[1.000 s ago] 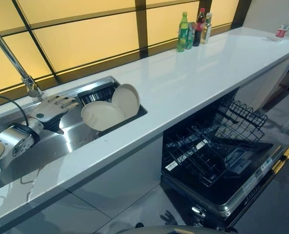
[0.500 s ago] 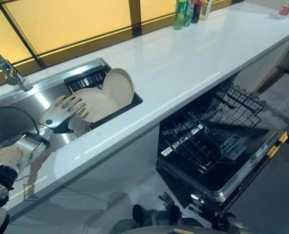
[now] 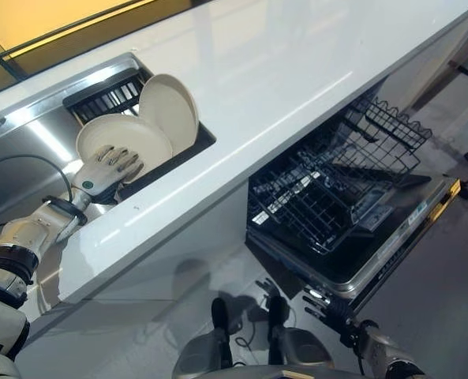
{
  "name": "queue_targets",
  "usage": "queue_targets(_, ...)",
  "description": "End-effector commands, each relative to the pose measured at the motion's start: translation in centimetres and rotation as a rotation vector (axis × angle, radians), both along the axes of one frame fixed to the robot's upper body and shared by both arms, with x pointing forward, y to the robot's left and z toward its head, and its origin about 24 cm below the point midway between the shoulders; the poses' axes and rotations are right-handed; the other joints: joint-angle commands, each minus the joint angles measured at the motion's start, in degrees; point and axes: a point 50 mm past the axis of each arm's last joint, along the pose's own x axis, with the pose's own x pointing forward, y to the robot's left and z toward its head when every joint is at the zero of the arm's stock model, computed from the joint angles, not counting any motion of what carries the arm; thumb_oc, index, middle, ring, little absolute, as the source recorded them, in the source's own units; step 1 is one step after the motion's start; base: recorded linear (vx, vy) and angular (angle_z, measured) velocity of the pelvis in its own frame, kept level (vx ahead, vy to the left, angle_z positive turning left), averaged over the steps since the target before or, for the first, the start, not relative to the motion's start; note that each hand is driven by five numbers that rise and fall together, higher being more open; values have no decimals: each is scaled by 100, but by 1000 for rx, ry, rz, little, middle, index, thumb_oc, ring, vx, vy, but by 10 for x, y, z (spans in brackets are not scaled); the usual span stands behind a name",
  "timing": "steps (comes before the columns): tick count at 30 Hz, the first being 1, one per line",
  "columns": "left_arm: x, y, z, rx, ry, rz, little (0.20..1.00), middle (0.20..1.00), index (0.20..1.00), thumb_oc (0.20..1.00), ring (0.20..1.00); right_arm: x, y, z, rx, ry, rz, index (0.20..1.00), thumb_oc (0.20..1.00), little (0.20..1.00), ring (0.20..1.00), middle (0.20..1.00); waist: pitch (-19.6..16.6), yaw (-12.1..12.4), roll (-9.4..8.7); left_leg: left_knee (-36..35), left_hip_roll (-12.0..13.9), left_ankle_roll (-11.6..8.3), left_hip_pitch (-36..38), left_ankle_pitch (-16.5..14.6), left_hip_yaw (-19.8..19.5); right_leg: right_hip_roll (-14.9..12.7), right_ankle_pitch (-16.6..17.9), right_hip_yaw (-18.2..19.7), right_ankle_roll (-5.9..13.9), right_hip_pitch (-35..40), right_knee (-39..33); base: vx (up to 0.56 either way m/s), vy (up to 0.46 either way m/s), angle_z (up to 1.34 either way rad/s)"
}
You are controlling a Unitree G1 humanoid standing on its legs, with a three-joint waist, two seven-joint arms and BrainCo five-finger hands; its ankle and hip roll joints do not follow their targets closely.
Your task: Pick up plates and place into dishwasher.
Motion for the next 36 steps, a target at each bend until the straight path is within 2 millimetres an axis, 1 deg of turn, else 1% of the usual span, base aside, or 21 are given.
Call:
queue_targets(1, 19, 5, 47, 31, -141, 64, 200, 200, 200, 200, 200, 33, -3, 22, 22, -132, -13, 1000, 1000, 1000, 1000, 1000, 395, -61, 160, 149, -236, 34, 3, -767, 105, 3, -748, 123, 495, -416, 700, 0, 0, 0)
queue_targets(7, 21, 16, 54, 60, -140, 161, 200, 200, 200, 200, 200, 33, -3, 23, 32, -139, -19, 1000, 1000, 1000, 1000, 1000, 361, -90, 173, 165, -248, 29, -4, -777, 116, -14, -743, 129, 502, -422, 692, 0, 0, 0)
queue_targets(10, 19, 25, 57, 88, -119, 247, 200, 200, 200, 200, 200, 32, -5, 23, 37, -141, -35, 1000, 1000, 1000, 1000, 1000, 300, -103, 214, 179, -261, 21, 23, -785, 93, -24, -748, 123, 501, -378, 677, 0, 0, 0)
queue_targets(13, 15, 36, 56, 128, -104, 306, 200, 200, 200, 200, 200, 29, -6, 22, 37, -135, -36, 1000, 1000, 1000, 1000, 1000, 213, -106, 267, 178, -282, 12, 81, -803, 75, -41, -764, 112, 500, -308, 656, 0, 0, 0)
queue_targets(17, 12, 39, 58, 156, -102, 315, 200, 200, 200, 200, 200, 23, -6, 19, 41, -120, -37, 1000, 1000, 1000, 1000, 1000, 75, -96, 339, 164, -313, 1, 177, -827, 34, -68, -781, 83, 504, -179, 605, 10, -21, 1)
queue_targets(20, 10, 40, 65, 156, -125, 305, 200, 200, 200, 200, 200, 19, -6, 16, 48, -113, -45, 1000, 1000, 1000, 1000, 1000, -54, -71, 393, 150, -335, -12, 251, -845, 7, -90, -788, 37, 517, -69, 552, 11, -60, 2)
queue_targets(25, 7, 34, 85, 91, -241, 209, 200, 200, 200, 200, 200, 11, -1, 12, 85, -102, -47, 1000, 1000, 1000, 1000, 1000, -359, 20, 487, 135, -362, -35, 395, -875, -47, -138, -830, -70, 529, 170, 475, 12, -84, 5)
queue_targets(27, 6, 32, 90, 75, -272, 184, 200, 200, 200, 200, 200, 9, 0, 10, 88, -100, -46, 1000, 1000, 1000, 1000, 1000, -424, 38, 506, 132, -362, -42, 431, -881, -59, -149, -841, -96, 530, 231, 456, 9, -59, 14)
queue_targets(29, 5, 24, 101, 21, -350, 128, 200, 200, 200, 200, 200, 7, 3, 9, 79, -105, -34, 1000, 1000, 1000, 1000, 1000, -582, 98, 540, 119, -362, -56, 522, -899, -92, -161, -869, -142, 528, 374, 411, 29, -105, 10)
queue_targets(30, 4, 19, 108, -8, -394, 92, 200, 200, 200, 200, 200, 9, 4, 11, 58, -134, -5, 1000, 1000, 1000, 1000, 1000, -679, 140, 551, 112, -355, -64, 559, -911, -98, -171, -878, -164, 529, 429, 383, 34, -125, 6)
queue_targets(32, 3, 13, 112, -45, -425, 58, 200, 200, 200, 200, 200, 11, 8, 14, 70, -167, 10, 1000, 1000, 1000, 1000, 1000, -776, 175, 550, 107, -355, -72, 602, -920, -126, -173, -883, -185, 528, 505, 347, 31, -93, 7)
queue_targets(36, -5, 2, 110, -121, -495, -25, 200, 200, 200, 200, 200, 28, 30, 35, 144, -322, 83, 1000, 1000, 1000, 1000, 1000, -923, 250, 510, 119, -329, -88, 706, -958, -170, -166, -927, -222, 502, 636, 332, 17, -91, 6)
